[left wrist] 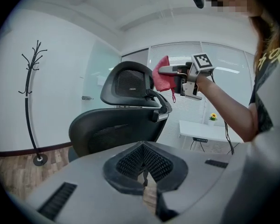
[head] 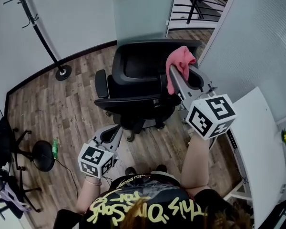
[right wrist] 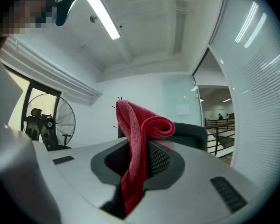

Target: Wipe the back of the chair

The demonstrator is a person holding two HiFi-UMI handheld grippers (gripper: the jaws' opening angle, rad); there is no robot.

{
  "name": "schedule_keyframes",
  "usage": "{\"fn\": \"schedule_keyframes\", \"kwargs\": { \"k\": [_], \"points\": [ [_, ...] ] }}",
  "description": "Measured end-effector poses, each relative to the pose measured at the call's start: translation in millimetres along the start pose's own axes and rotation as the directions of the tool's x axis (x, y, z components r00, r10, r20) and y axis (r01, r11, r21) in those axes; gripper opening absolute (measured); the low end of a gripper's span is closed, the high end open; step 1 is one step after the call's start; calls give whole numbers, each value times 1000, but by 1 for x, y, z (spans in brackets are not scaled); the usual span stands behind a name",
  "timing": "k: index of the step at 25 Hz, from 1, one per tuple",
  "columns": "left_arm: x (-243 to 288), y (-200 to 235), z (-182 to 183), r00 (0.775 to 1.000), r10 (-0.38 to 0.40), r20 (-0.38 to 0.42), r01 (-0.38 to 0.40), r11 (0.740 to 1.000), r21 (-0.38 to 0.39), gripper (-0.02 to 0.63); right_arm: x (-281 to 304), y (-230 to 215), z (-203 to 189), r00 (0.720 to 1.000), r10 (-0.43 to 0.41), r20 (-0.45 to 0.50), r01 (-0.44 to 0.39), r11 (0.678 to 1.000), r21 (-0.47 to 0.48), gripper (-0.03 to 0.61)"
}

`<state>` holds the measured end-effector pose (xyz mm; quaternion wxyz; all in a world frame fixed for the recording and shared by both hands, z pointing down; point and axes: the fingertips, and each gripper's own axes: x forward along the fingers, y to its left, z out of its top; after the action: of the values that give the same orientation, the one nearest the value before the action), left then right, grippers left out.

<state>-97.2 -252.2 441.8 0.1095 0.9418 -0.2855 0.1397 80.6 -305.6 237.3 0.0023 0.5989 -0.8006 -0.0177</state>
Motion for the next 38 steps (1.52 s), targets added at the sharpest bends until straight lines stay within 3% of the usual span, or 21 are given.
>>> {"fn": "schedule_keyframes", "kwargs": {
  "k": [7, 11, 14, 19, 25, 38],
  "points": [
    [35, -36, 5, 1000, -8, -6, 8, 1000, -5, -8, -32, -117, -30, 973, -215, -78, 210, 975, -72, 63],
    [46, -50, 5, 1000, 19, -11, -20, 1000, -21, -8, -29, -158, -52, 954, -262, -143, 244, 961, -131, 63],
    [49, -54, 5, 998, 55, -9, -55, 998, -30, -8, -18, -172, -69, 950, -248, -188, 220, 962, -159, 63],
    [45, -57, 2, 992, 123, -7, -124, 991, -55, -6, 3, -173, -99, 932, -218, -290, 159, 964, -212, 63],
    [35, -58, 2, 986, 166, -4, -166, 984, -70, -8, 10, -162, -102, 936, -209, -282, 150, 964, -218, 63],
    [24, -41, -5, 991, 134, -2, -134, 989, -66, -6, 15, -100, -104, 948, -115, -296, 69, 984, -161, 63]
  ]
}}
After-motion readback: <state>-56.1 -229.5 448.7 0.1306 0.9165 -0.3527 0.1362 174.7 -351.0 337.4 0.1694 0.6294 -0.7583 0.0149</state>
